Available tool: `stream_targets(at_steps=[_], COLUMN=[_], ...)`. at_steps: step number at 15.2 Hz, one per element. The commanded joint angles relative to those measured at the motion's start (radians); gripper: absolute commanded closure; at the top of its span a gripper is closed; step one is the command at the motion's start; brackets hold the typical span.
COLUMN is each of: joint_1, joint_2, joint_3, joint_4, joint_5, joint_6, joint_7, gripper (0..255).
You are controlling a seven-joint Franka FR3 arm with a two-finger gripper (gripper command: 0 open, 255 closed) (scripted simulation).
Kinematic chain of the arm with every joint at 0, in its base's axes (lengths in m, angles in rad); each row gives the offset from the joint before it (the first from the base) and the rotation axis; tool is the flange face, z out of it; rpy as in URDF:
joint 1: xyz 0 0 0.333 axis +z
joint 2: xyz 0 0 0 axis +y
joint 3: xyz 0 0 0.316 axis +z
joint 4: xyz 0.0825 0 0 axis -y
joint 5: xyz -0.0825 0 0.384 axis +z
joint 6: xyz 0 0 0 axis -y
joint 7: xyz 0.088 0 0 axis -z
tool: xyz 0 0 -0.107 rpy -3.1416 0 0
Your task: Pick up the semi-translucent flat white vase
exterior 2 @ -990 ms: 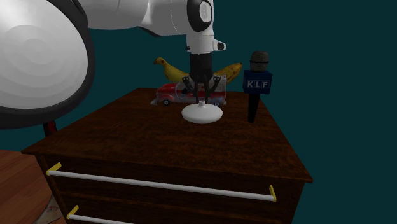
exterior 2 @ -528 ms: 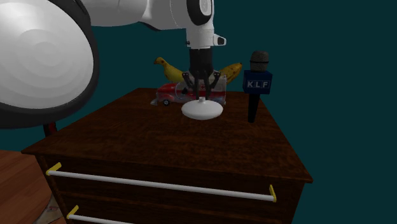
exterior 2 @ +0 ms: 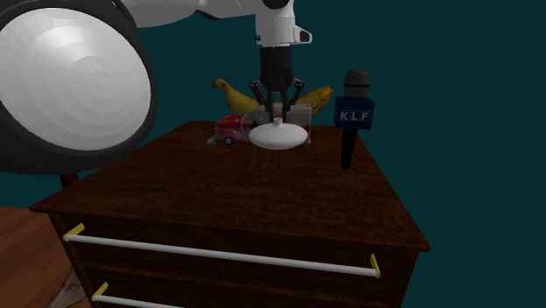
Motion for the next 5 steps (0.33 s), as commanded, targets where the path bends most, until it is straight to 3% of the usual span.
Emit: stream_targets(at_steps=[1,5], joint_1=[-0.005,-0.010], joint_2=[0.018,0.042], joint_3=[-0.002,-0.003], joint_4=[0.056,0.121], joint_5=[0.004,0.010], joint_6=[-0.038,-0.080], joint_7=[-0.004,-0.007], gripper=[255,255])
